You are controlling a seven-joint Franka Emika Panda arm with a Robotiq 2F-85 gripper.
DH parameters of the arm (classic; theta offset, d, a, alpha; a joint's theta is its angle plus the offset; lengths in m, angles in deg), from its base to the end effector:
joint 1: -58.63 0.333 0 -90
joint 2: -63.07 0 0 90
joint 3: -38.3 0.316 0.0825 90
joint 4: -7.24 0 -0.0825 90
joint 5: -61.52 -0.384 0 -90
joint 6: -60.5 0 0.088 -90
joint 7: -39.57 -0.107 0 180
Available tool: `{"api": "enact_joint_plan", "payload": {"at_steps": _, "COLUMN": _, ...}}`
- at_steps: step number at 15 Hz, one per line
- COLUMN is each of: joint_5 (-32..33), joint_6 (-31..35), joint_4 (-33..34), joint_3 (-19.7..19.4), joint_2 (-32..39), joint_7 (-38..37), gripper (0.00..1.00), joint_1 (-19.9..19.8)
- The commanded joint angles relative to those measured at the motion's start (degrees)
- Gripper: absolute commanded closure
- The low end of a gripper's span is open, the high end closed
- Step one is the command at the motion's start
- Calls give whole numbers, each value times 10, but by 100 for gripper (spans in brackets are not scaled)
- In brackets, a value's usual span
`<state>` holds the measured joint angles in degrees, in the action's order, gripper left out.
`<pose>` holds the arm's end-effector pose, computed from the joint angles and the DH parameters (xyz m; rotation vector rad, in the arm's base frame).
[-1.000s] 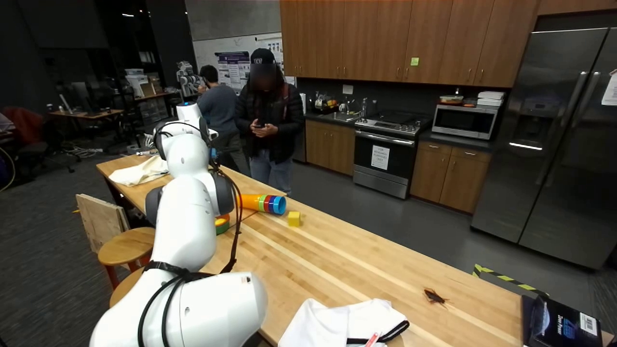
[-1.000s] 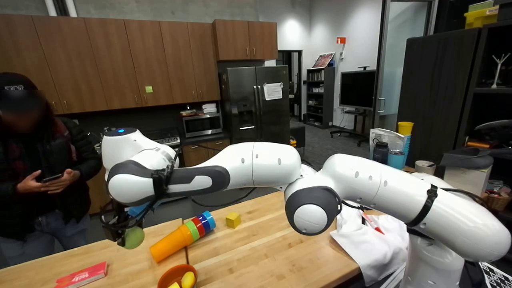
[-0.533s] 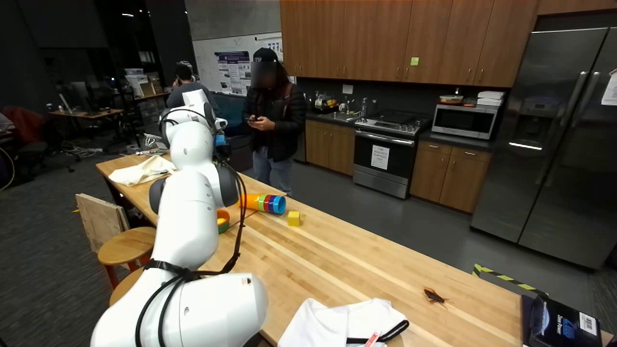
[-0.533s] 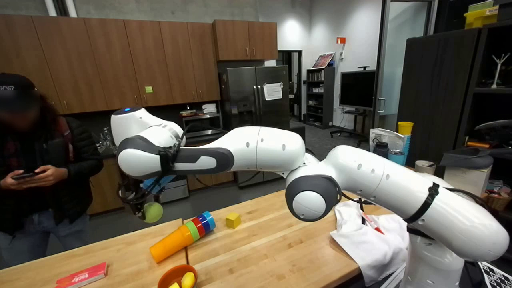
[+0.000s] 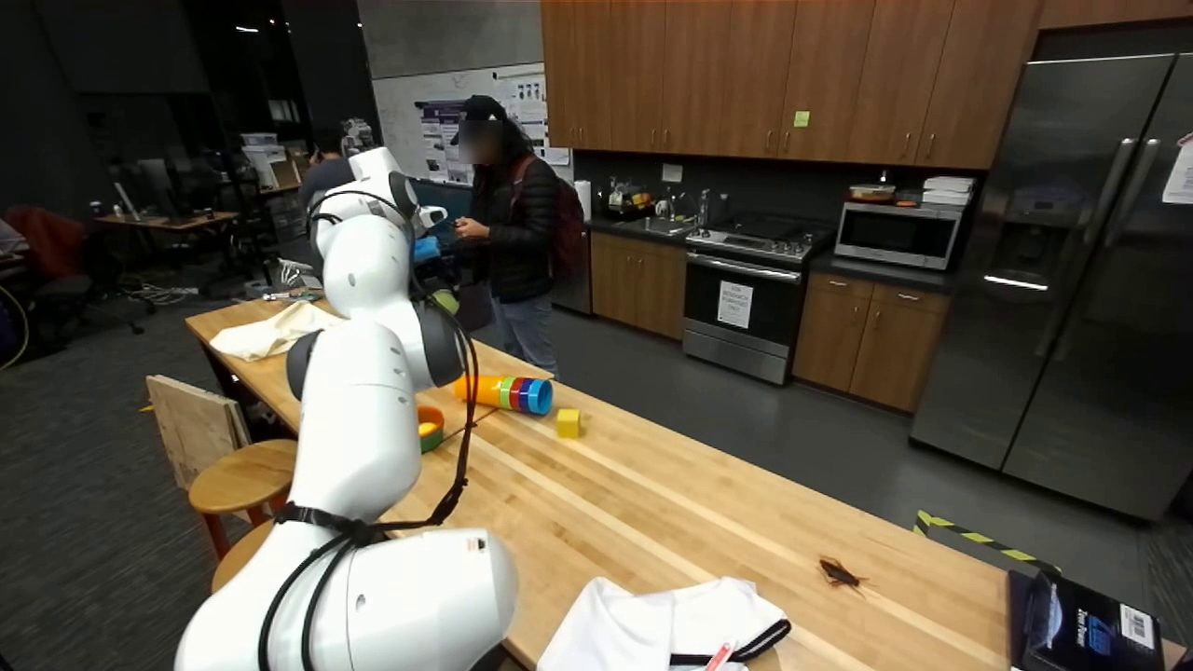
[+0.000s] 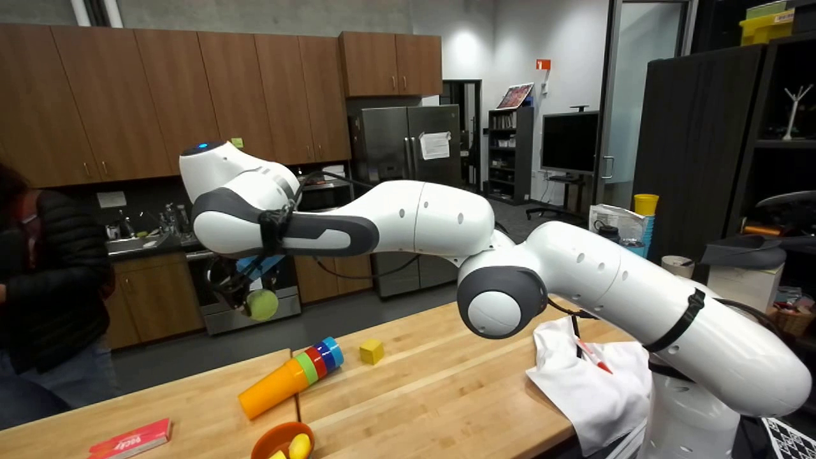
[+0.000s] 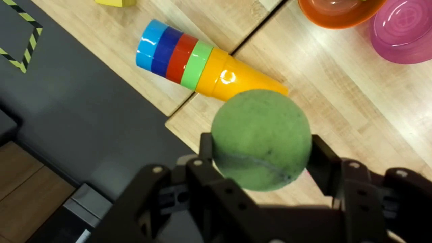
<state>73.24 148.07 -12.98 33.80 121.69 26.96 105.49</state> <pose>0.5616 0.5357 0.4944 2.8464 0.7838 0.3937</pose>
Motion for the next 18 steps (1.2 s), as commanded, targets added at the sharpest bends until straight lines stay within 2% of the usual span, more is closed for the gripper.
{"api": "enact_joint_plan", "payload": {"at_steps": 1, "joint_5": 6, "joint_6": 0, "joint_4": 0, "joint_3": -8, "joint_2": -10, "joint_7": -43, "gripper": 58, "joint_1": 3}}
{"api": "enact_joint_plan", "payload": {"at_steps": 6, "joint_5": -20, "joint_6": 81, "joint_4": -8, "joint_3": 13, "joint_2": 16, "joint_7": -103, "gripper": 58, "joint_1": 3}}
{"api": "enact_joint_plan", "payload": {"at_steps": 8, "joint_5": -32, "joint_6": 81, "joint_4": -6, "joint_3": 21, "joint_2": 25, "joint_7": -113, "gripper": 58, "joint_1": 3}}
{"api": "enact_joint_plan", "payload": {"at_steps": 9, "joint_5": 10, "joint_6": 168, "joint_4": -1, "joint_3": -17, "joint_2": 71, "joint_7": -166, "gripper": 58, "joint_1": 31}}
{"api": "enact_joint_plan", "payload": {"at_steps": 10, "joint_5": 16, "joint_6": 179, "joint_4": 34, "joint_3": -22, "joint_2": 101, "joint_7": -183, "gripper": 58, "joint_1": 35}}
{"api": "enact_joint_plan", "payload": {"at_steps": 11, "joint_5": 30, "joint_6": 209, "joint_4": 34, "joint_3": -36, "joint_2": 116, "joint_7": -208, "gripper": 58, "joint_1": 43}}
{"api": "enact_joint_plan", "payload": {"at_steps": 12, "joint_5": 45, "joint_6": 248, "joint_4": 4, "joint_3": -51, "joint_2": 115, "joint_7": -231, "gripper": 58, "joint_1": 52}}
{"api": "enact_joint_plan", "payload": {"at_steps": 14, "joint_5": 71, "joint_6": 292, "joint_4": 18, "joint_3": -83, "joint_2": 157, "joint_7": -298, "gripper": 58, "joint_1": 67}}
{"api": "enact_joint_plan", "payload": {"at_steps": 15, "joint_5": 93, "joint_6": 331, "joint_4": -32, "joint_3": -100, "joint_2": 147, "joint_7": -342, "gripper": 58, "joint_1": 80}}
{"api": "enact_joint_plan", "payload": {"at_steps": 18, "joint_5": 128, "joint_6": 358, "joint_4": -46, "joint_3": -137, "joint_2": 176, "joint_7": -428, "gripper": 58, "joint_1": 104}}
